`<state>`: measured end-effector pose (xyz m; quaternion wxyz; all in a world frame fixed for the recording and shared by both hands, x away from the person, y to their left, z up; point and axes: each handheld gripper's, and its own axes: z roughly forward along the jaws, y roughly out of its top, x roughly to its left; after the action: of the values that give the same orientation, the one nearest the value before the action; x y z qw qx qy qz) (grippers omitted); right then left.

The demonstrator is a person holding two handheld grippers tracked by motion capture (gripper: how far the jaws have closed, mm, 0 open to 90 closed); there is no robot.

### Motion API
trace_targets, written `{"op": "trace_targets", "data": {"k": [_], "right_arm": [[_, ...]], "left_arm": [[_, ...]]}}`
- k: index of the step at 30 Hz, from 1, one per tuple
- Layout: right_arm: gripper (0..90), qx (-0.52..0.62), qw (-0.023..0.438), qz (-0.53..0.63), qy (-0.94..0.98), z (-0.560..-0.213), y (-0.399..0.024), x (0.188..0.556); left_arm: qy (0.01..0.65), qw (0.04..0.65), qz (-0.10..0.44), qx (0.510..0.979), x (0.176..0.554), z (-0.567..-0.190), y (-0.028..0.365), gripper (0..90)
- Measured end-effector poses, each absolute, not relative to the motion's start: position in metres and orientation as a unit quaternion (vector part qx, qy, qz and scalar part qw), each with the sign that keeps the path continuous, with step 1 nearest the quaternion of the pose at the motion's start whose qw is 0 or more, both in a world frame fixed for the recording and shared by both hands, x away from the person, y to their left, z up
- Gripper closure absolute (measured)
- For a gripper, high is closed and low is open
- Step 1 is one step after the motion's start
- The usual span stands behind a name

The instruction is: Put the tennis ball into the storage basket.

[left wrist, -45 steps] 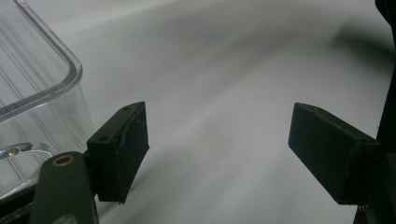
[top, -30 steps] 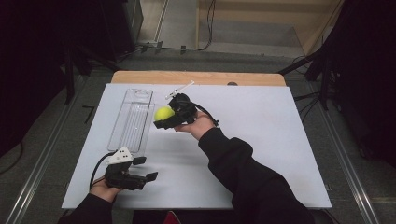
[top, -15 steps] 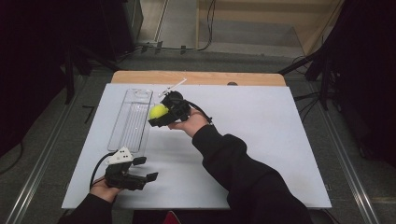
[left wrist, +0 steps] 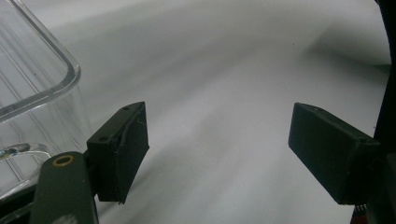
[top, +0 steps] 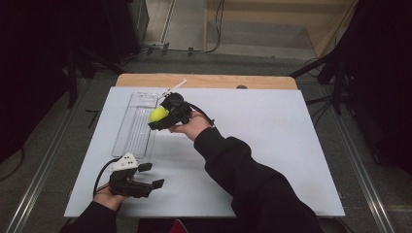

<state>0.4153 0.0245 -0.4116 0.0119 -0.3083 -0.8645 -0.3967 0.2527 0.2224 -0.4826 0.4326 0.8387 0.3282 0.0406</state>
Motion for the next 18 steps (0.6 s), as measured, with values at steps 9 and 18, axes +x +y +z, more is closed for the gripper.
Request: {"op": "trace_targets", "data": {"k": [9, 18], "right_arm": [[23.1, -0.308, 0.021, -0.401, -0.863, -0.409, 0.037, 0.42], [23.1, -0.31, 0.025, -0.404, -0.86, -0.409, 0.052, 0.425]], "left_arm": [[0.327, 0.433, 0.041, 0.839, 0.252, -0.482, 0.223, 20.8], [0.327, 0.434, 0.04, 0.839, 0.252, -0.482, 0.223, 20.8]]}}
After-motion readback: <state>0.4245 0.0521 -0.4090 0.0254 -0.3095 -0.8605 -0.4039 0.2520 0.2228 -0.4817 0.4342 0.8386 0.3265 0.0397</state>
